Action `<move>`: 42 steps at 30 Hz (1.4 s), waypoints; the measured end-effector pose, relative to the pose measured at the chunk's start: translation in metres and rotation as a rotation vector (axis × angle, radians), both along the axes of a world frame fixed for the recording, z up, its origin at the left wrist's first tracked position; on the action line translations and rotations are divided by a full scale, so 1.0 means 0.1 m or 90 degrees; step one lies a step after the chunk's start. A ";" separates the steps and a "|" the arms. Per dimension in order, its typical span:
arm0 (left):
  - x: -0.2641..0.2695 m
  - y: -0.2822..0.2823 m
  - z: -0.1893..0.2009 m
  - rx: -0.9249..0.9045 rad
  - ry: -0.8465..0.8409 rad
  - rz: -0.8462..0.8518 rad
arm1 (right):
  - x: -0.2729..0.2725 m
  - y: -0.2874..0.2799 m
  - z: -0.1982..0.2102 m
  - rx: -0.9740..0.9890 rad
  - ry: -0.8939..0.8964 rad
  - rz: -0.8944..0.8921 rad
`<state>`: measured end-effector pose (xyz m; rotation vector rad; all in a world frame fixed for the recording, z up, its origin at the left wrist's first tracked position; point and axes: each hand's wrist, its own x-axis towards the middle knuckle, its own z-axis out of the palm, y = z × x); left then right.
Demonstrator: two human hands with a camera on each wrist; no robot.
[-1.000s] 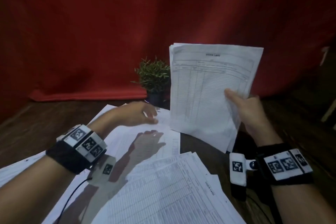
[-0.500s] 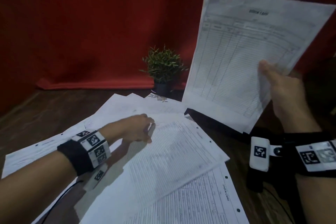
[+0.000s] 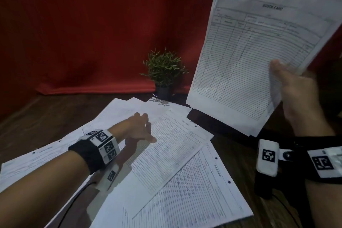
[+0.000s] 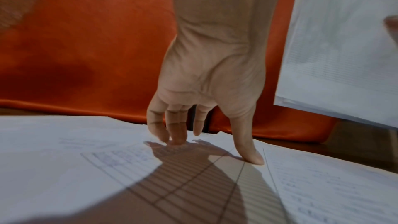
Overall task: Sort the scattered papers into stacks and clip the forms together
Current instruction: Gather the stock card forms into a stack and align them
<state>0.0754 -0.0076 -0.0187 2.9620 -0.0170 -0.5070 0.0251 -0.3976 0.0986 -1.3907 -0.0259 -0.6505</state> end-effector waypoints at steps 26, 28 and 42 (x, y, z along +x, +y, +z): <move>0.92 0.15 -0.01 -0.107 -0.161 0.106 | 0.21 -0.12 -0.12 0.062 -0.004 0.020; 1.00 0.04 -0.04 -0.074 -0.171 0.102 | 0.19 -0.13 -0.10 0.054 -0.006 0.019; 0.93 0.42 0.48 -0.167 -0.318 0.136 | 0.04 -0.04 -0.01 0.037 -0.015 0.004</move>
